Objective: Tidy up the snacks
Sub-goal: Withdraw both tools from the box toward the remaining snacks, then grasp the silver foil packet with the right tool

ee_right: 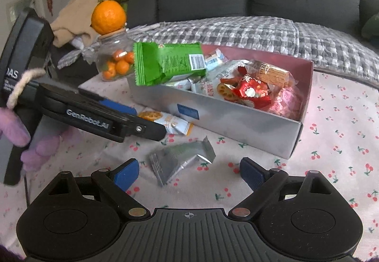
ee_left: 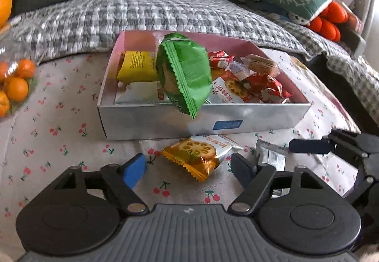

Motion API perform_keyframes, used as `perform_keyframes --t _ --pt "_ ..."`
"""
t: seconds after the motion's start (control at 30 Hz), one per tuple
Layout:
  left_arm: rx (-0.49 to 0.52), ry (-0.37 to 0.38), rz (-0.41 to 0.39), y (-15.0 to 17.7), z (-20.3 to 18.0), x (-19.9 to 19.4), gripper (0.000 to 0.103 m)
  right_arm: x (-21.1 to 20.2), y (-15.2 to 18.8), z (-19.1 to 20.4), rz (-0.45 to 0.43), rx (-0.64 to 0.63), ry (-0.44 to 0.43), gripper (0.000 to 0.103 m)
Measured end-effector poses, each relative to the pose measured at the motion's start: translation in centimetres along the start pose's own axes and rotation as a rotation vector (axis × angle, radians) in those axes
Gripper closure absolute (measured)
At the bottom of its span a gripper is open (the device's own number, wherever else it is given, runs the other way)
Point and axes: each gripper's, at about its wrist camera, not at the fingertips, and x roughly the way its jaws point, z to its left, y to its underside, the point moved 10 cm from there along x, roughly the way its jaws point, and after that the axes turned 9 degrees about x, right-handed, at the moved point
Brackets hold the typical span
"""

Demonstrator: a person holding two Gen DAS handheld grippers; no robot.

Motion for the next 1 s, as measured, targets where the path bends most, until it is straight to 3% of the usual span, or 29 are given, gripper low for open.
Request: perform_keyframes --t 0.1,0.17,0.27,0.33,0.47,0.5,0.53,0.57,0.73,0.93,1.0 --pt "-0.015 0.01 -0.004 -0.2 0.0 0.1 0.035 0.3 -0.1 0.0 -0.002 0.006 0.015 0.009" --pt "-0.01 0.031 -0.003 -0.1 -0.3 0.1 0.043 0.5 -0.2 0.1 -0.005 0.013 0.026 0.009" --pt "-0.003 0.036 0.002 -0.1 -0.5 0.0 0.048 0.6 -0.3 0.3 -0.013 0.019 0.046 0.016" --pt "-0.002 0.037 0.006 0.0 -0.6 -0.1 0.053 0.6 -0.4 0.1 -0.021 0.02 0.069 0.025" --pt "0.035 0.032 0.015 0.1 -1.0 -0.2 0.061 0.5 -0.7 -0.7 -0.042 0.034 0.116 0.063" --pt "0.036 0.033 0.017 0.1 -1.0 -0.2 0.065 0.4 -0.8 -0.9 -0.044 0.039 0.116 0.067" --pt "0.037 0.035 0.018 0.1 -1.1 -0.3 0.078 0.3 -0.8 -1.1 -0.045 0.044 0.114 0.07" --pt "0.037 0.053 0.024 0.2 -1.2 -0.3 0.078 0.3 -0.9 -1.4 -0.046 0.053 0.109 0.073" --pt "0.053 0.058 0.034 0.7 -1.3 -0.7 0.085 -0.8 -1.0 -3.6 -0.048 0.111 0.078 0.076" --pt "0.067 0.09 0.049 1.6 -0.9 -1.6 0.087 -1.8 -1.5 -7.0 -0.065 0.216 0.121 0.077" --pt "0.073 0.1 0.057 1.8 -0.8 -1.9 0.087 -2.1 -1.5 -7.6 -0.069 0.247 0.117 0.073"
